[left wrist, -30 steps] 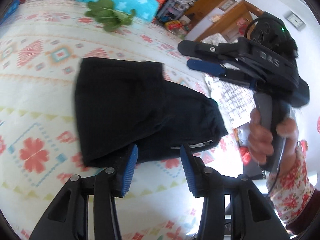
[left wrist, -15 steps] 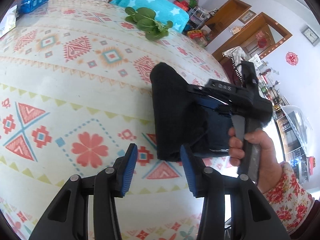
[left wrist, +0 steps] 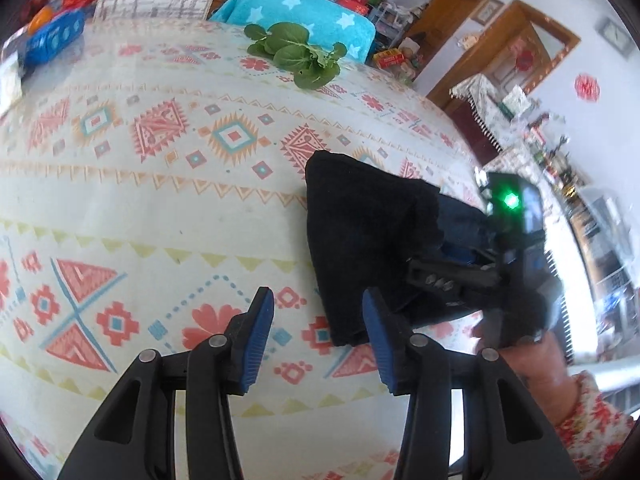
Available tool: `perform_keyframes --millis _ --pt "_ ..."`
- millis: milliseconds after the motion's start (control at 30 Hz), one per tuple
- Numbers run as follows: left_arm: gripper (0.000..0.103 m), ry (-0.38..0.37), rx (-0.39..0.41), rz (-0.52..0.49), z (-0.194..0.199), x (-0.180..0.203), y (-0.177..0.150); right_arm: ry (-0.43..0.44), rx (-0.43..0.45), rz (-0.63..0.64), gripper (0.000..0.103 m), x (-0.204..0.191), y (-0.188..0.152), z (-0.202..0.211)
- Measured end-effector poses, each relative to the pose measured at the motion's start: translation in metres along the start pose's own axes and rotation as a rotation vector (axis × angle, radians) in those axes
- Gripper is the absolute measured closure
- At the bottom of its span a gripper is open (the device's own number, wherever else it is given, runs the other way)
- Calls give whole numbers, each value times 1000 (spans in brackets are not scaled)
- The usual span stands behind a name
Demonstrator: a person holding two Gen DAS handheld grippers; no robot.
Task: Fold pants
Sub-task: 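Lower the folded black pants onto the table with both grippers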
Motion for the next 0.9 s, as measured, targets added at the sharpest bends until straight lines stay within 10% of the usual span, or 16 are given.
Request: perform_keyframes --millis 900 --pt "56 210 -68 -376 -59 157 -8 45 133 -537 25 211 -137 92"
Point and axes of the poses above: each gripper's, at about its wrist camera, not at the fingertips, and z roughly against the way its jaws point, x to its right, y to its top, the point moved 7 cm from there along -z, roughly the way its jaws point, and after that the axes turned 8 degrees about z, right-handed, at the moved point
